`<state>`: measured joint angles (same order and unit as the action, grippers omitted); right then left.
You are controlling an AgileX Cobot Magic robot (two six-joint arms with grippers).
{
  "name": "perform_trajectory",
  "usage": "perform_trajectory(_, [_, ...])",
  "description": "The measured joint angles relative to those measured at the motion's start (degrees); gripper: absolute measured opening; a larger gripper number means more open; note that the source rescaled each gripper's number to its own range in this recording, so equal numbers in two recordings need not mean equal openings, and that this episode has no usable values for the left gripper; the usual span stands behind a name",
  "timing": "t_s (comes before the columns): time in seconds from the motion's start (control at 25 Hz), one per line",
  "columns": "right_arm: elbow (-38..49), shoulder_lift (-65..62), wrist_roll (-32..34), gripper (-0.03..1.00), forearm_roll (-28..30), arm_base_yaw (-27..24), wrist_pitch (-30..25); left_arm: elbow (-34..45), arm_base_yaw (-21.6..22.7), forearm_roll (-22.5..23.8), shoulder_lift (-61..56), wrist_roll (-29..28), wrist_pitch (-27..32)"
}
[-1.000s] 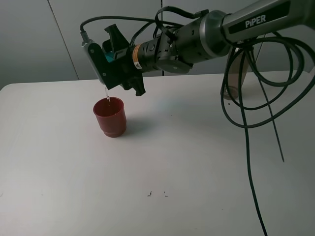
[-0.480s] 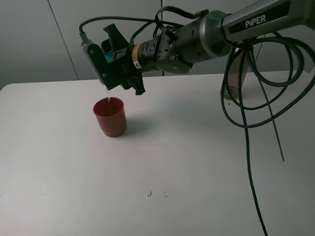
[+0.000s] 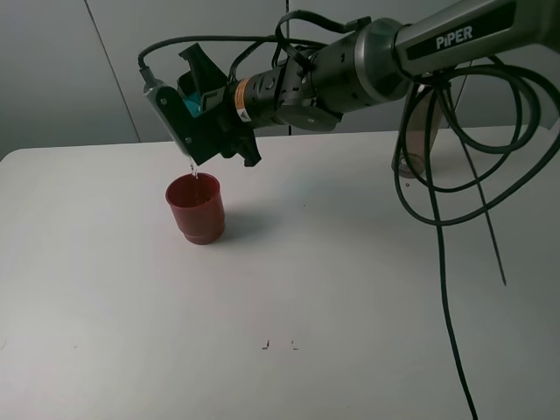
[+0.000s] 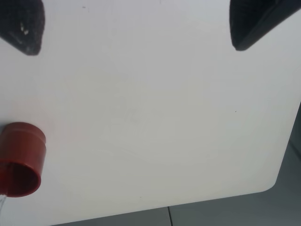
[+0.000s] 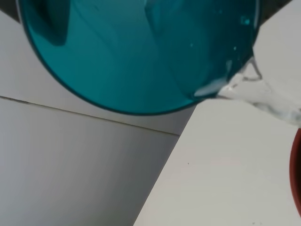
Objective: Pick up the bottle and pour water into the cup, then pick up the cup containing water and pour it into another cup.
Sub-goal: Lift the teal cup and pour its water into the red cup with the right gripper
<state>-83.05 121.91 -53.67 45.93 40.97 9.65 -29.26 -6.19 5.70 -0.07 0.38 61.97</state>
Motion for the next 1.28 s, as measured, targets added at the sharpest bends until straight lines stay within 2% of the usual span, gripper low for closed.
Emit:
perform_trajectory(0.72, [0.0, 0.0, -8.3, 0.11, 0.0, 0.1, 0.3, 0.0, 0.0, 0.0, 0.0, 0.0, 0.0])
perform_trajectory(1.28, [0.0, 0.0, -12.1, 0.11, 0.0, 0.1, 0.4, 0.0, 0.0, 0.0, 0.0, -0.4, 0.0])
